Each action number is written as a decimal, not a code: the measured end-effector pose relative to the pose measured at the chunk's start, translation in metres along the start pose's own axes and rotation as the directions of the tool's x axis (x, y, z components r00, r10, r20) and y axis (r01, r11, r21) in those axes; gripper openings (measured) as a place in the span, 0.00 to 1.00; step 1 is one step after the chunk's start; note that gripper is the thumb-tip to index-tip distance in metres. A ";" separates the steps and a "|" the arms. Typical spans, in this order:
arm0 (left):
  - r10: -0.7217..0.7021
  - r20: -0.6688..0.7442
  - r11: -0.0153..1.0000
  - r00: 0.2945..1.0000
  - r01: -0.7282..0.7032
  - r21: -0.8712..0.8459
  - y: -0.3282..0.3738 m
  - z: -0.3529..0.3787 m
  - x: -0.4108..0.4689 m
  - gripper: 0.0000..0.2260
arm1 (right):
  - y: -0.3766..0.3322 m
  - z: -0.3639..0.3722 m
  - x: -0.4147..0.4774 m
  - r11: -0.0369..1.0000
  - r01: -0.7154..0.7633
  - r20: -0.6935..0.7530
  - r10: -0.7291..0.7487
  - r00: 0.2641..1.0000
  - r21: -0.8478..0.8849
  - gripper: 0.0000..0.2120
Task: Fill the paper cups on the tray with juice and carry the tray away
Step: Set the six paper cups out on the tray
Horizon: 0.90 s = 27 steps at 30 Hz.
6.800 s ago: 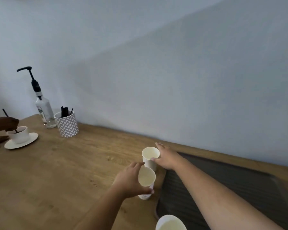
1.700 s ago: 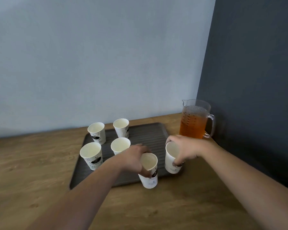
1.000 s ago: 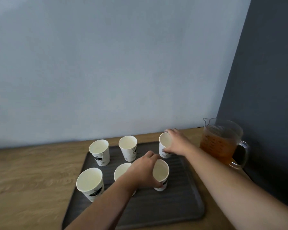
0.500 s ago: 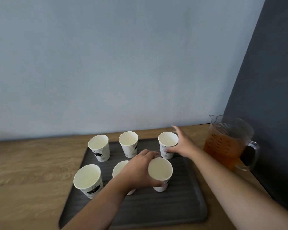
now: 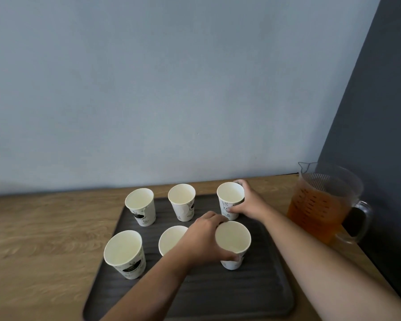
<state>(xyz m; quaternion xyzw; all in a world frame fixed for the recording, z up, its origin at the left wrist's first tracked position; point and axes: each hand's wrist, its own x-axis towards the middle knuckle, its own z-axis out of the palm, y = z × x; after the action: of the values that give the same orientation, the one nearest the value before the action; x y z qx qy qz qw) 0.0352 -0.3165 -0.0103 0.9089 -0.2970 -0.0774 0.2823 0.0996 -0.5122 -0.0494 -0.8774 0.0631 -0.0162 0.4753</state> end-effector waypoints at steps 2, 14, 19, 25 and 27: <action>-0.003 -0.005 1.000 1.000 0.003 0.000 0.001 0.001 0.002 0.36 | -0.002 0.001 0.002 1.000 0.002 0.011 -0.002 1.000 -0.001 0.38; 0.015 0.015 0.995 1.000 -0.016 0.094 0.008 -0.009 -0.006 0.43 | -0.007 -0.012 -0.008 0.999 -0.016 -0.006 0.016 1.000 -0.028 0.49; 0.048 -0.030 0.994 0.998 -0.044 0.104 0.010 -0.024 -0.015 0.43 | -0.029 -0.030 -0.036 0.996 0.044 -0.082 -0.050 0.995 -0.075 0.43; 0.134 -0.078 0.988 0.988 -0.126 0.090 0.030 -0.026 -0.011 0.37 | -0.062 -0.068 -0.096 0.974 0.142 -0.285 -0.189 0.939 -0.179 0.16; 0.161 -0.070 0.986 0.985 -0.156 0.066 0.040 -0.020 -0.004 0.36 | -0.069 -0.086 -0.117 0.967 0.155 -0.403 -0.226 0.887 -0.201 0.10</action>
<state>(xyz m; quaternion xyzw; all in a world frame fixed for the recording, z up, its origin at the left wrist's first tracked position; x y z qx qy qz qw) 0.0181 -0.3309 0.0283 0.8927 -0.3599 -0.0117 0.2709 -0.0175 -0.5315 0.0594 -0.8908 0.0788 -0.2474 0.3729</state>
